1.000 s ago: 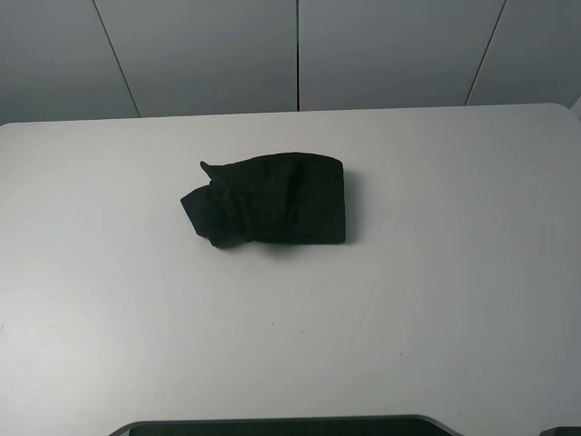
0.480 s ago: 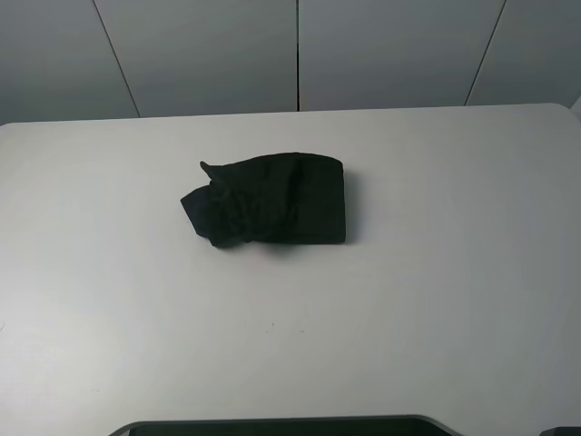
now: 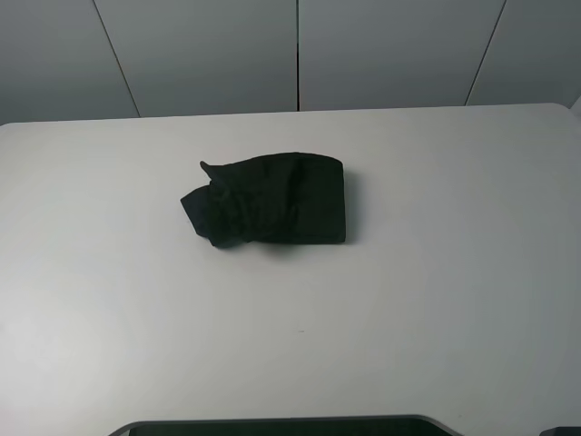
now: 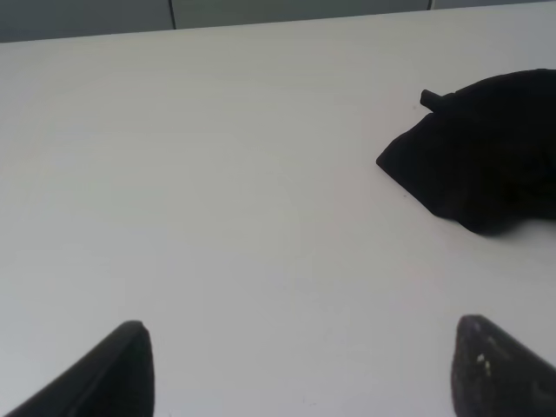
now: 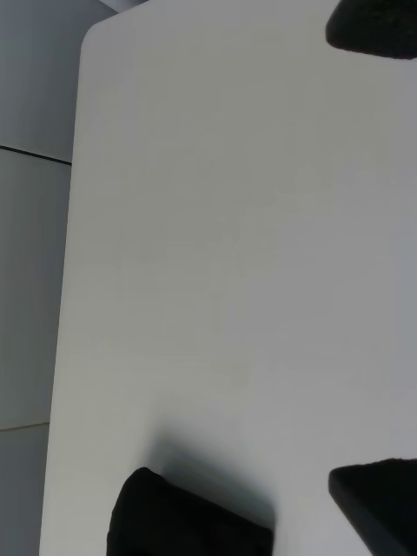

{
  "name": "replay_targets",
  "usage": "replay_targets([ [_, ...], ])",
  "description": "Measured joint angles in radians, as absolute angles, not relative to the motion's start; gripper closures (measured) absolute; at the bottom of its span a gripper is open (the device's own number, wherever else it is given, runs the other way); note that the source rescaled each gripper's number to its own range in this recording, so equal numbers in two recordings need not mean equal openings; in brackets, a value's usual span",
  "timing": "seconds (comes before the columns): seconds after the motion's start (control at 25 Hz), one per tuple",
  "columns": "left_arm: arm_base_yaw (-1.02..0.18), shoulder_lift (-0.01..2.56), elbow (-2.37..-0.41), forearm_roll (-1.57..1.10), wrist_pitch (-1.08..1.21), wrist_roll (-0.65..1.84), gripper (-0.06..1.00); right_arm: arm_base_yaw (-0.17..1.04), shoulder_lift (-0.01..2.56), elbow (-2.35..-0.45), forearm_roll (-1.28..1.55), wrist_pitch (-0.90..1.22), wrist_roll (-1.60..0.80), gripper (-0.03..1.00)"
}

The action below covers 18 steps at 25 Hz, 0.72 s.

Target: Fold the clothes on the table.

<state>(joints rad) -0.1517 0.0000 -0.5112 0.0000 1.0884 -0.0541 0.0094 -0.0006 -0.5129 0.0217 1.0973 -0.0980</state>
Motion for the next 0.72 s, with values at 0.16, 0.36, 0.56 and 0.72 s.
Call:
replay_targets([
  [0.16, -0.152, 0.0, -0.511, 0.0, 1.088, -0.053, -0.03, 0.009, -0.001, -0.513, 0.022, 1.097, -0.098, -0.03],
  [0.36, -0.152, 0.0, -0.511, 0.0, 1.088, -0.05, -0.03, 0.009, -0.001, -0.513, 0.022, 1.097, -0.098, -0.03],
  [0.56, -0.152, 0.0, -0.511, 0.0, 1.088, -0.05, -0.03, 0.009, -0.001, -0.513, 0.022, 1.097, -0.098, -0.03],
  [0.72, -0.152, 0.0, -0.511, 0.0, 1.088, -0.05, -0.03, 0.009, -0.001, -0.513, 0.022, 1.097, -0.098, -0.03],
])
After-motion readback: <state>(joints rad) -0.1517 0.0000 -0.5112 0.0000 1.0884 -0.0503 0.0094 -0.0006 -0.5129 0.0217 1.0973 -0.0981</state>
